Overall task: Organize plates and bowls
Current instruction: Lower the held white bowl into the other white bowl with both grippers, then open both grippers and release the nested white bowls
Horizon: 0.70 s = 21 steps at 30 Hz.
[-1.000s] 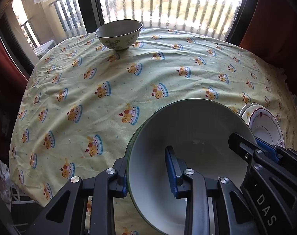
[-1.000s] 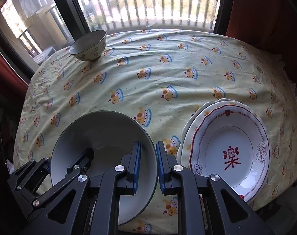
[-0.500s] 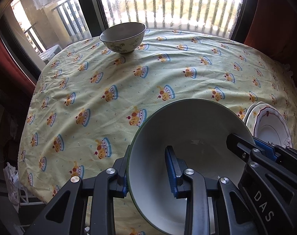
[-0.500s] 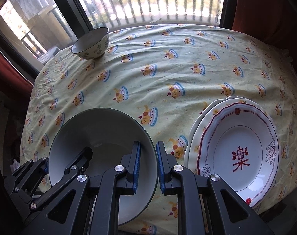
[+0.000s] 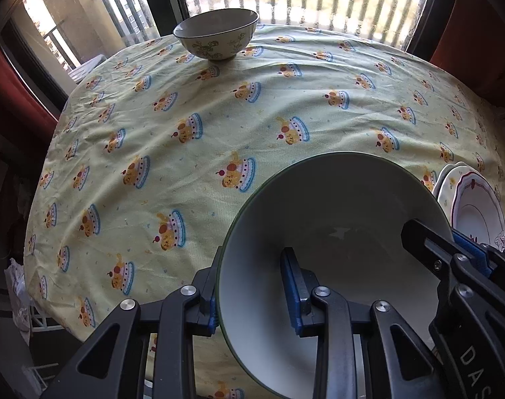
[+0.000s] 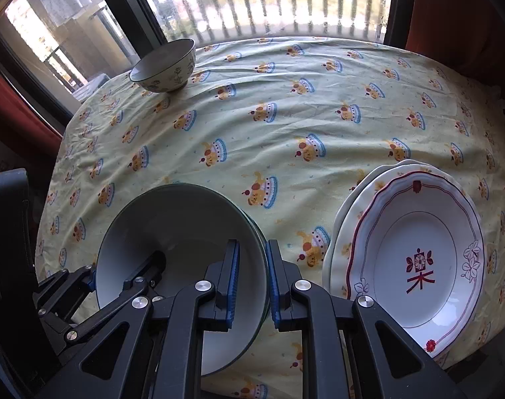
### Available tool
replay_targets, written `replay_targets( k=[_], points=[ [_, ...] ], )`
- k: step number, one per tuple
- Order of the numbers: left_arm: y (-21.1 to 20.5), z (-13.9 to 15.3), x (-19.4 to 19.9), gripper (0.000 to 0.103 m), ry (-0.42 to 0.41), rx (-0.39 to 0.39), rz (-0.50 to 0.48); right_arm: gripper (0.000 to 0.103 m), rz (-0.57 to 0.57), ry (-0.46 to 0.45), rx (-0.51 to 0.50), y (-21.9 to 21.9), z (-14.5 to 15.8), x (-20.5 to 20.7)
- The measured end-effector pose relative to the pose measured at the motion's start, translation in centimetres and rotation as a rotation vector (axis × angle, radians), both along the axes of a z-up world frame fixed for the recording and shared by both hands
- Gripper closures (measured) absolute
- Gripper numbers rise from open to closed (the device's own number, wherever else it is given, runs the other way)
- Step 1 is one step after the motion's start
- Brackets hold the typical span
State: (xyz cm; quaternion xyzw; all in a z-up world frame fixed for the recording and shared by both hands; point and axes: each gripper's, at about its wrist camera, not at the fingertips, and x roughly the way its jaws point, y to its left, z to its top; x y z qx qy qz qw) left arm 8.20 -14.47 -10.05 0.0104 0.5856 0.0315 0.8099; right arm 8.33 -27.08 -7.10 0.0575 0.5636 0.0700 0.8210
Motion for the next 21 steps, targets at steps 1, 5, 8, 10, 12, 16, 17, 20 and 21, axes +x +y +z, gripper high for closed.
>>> replay_targets(
  k=[1, 5, 8, 10, 12, 16, 17, 20, 21],
  points=[
    [-0.2, 0.0, -0.1, 0.073, -0.006, 0.012, -0.006, 0.084, -0.001, -0.002, -0.006, 0.0, 0.0, 0.0],
    [-0.2, -0.1, 0.1, 0.073, -0.008, 0.002, -0.01, 0.084, -0.008, -0.006, -0.01, -0.3, -0.1, -0.2],
    [-0.1, -0.4, 0.1, 0.067, 0.004, -0.004, 0.0, 0.082, -0.012, -0.009, -0.011, -0.3, -0.1, -0.4],
    [0.2, -0.4, 0.2, 0.065, 0.018, -0.02, 0.014, 0.082, 0.004, -0.008, 0.001, 0.0, 0.1, -0.4],
    [0.3, 0.0, 0.2, 0.062, 0.02, -0.031, 0.005, 0.078, 0.017, 0.0, 0.002, 0.2, 0.3, -0.3],
    [0.7, 1.2, 0.5, 0.041, -0.004, -0.032, -0.014, 0.056, 0.02, 0.018, 0.026, 0.7, 0.5, 0.2],
    [0.9, 1.4, 0.7, 0.037, -0.01, -0.034, -0.015, 0.047, 0.013, 0.017, 0.024, 0.8, 0.6, 0.3],
    [1.4, 2.1, 1.4, 0.028, -0.02, -0.064, -0.031, 0.039, 0.011, 0.002, 0.021, 1.3, 1.2, 0.9],
    [1.6, 2.3, 1.7, 0.027, -0.021, -0.07, -0.038, 0.039, 0.011, -0.003, 0.021, 1.5, 1.4, 1.2]
  ],
)
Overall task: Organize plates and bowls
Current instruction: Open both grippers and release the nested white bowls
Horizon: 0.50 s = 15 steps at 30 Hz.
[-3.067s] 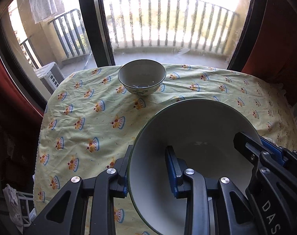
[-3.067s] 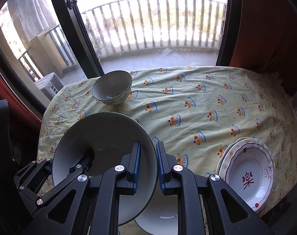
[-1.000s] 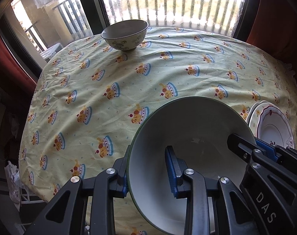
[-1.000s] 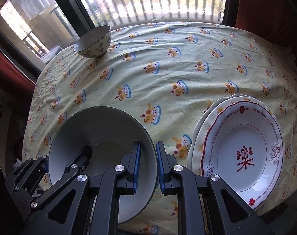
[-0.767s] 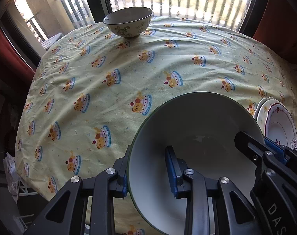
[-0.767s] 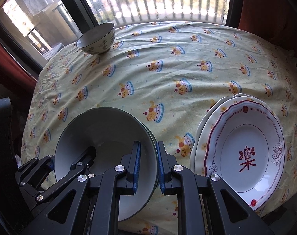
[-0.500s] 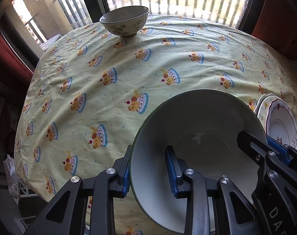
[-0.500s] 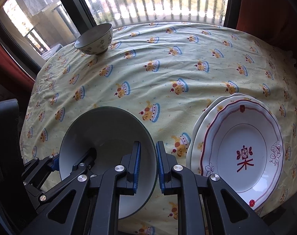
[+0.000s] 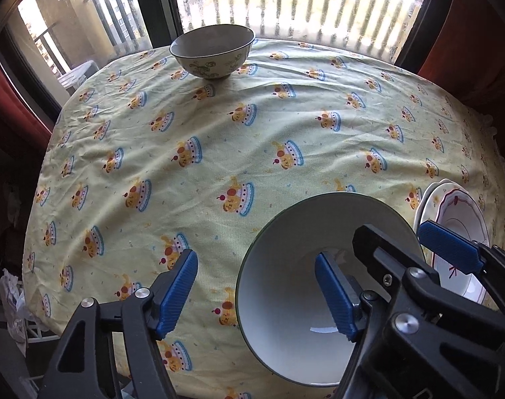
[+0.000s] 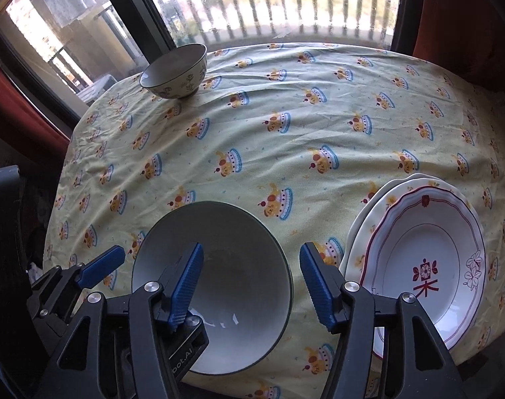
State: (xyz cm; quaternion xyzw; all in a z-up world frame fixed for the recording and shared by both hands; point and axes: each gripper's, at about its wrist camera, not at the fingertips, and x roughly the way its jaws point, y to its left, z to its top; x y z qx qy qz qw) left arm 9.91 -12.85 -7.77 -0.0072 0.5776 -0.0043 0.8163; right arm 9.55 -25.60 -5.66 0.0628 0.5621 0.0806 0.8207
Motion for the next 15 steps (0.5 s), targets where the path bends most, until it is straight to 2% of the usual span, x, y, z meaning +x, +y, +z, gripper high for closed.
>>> replay_targets(
  k=[15],
  points=[
    [4.9, 2.6, 7.1, 0.024, -0.069, 0.004, -0.066, 0.034, -0.078, -0.051, -0.005, 4.7, 2.8, 6.4]
  ],
)
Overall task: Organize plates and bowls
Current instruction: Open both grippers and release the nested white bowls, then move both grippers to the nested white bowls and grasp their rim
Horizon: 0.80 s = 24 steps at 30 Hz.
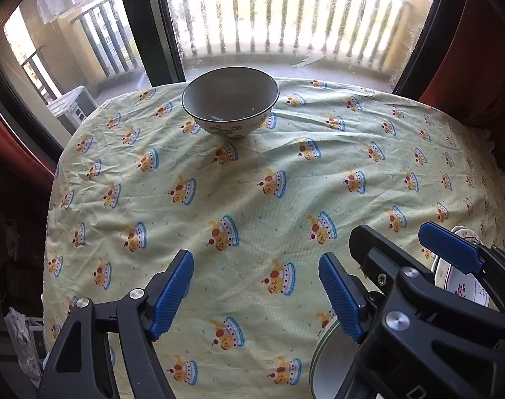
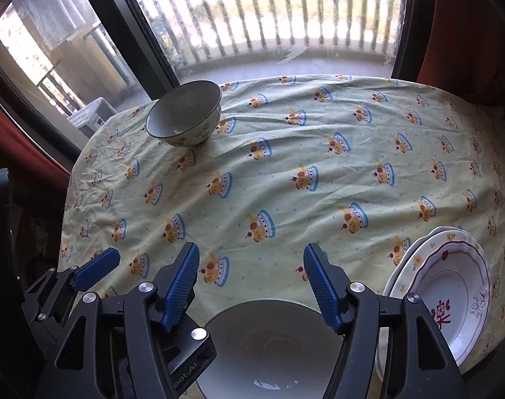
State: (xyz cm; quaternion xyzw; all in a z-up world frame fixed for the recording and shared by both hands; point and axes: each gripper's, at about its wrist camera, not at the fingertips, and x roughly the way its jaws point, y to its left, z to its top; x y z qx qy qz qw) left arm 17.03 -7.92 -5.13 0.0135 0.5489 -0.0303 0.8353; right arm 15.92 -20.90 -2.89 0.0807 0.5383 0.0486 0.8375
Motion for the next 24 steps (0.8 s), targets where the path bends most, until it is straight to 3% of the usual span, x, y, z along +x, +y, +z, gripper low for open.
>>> replay_targets(
  k=[16, 24],
  points=[
    [5.3, 1.9, 9.3, 0.024, -0.117, 0.011, -0.032, 0.034, -0.073, -0.096, -0.051, 5.5, 2.2, 8.9],
    [6.6, 1.3, 13.5, 0.024, -0.167, 0.054, -0.034, 0.034, -0.103, -0.137, -0.07, 7.2, 2.0, 13.2]
  ],
)
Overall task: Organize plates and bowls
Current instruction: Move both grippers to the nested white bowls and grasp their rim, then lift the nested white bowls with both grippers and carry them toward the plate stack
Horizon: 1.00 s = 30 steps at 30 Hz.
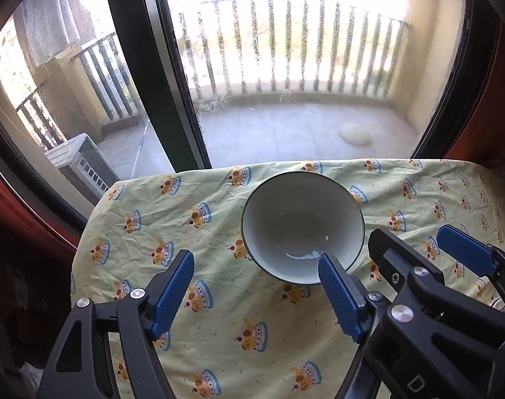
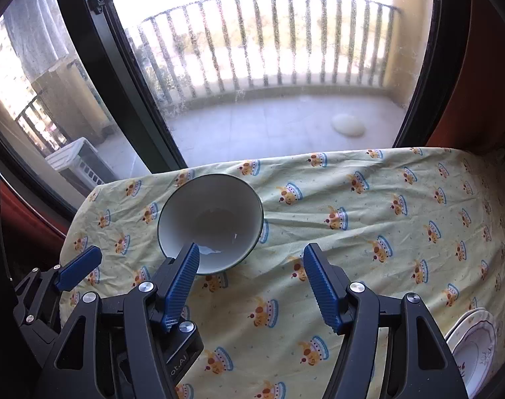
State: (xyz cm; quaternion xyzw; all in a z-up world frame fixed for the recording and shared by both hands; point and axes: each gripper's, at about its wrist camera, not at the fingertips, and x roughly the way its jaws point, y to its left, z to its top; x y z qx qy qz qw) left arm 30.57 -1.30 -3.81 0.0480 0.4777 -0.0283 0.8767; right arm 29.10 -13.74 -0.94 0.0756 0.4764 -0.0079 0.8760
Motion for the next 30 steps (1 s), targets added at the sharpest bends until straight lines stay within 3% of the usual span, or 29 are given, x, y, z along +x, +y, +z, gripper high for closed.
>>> replay_targets(
  k=[10, 14, 18, 23, 27, 30],
  points=[
    [1.3, -3.7, 4.8, 0.031, 0.036, -0.025, 0.036, 0.034, -0.032, 0.008, 0.013, 0.9, -3.4, 5.1],
    [1.4, -5.3, 6.1, 0.041, 0.07, -0.049, 0.028, 0.036, -0.052, 0.029, 0.005, 1.0, -5.1, 6.5],
    [1.1, -6.8, 6.8, 0.052, 0.097, -0.061, 0.015, 0.055, -0.057, 0.063, 0.006, 0.9, -6.8, 7.4],
    [0.4, -7.8, 7.4, 0.065, 0.106, -0.055, -0.001, 0.062, -0.081, 0.091, -0.004, 0.4, -8.2, 8.1],
    [-0.1, -8.3, 7.5, 0.074, 0.119, -0.047, -0.004, 0.08, -0.086, 0.115, 0.015, -0.1, -9.2, 8.5],
    [-0.1, -8.1, 7.4, 0.077, 0.114, -0.028, 0.001, 0.084, -0.089, 0.118, 0.011, -0.3, -9.3, 8.6]
  ],
)
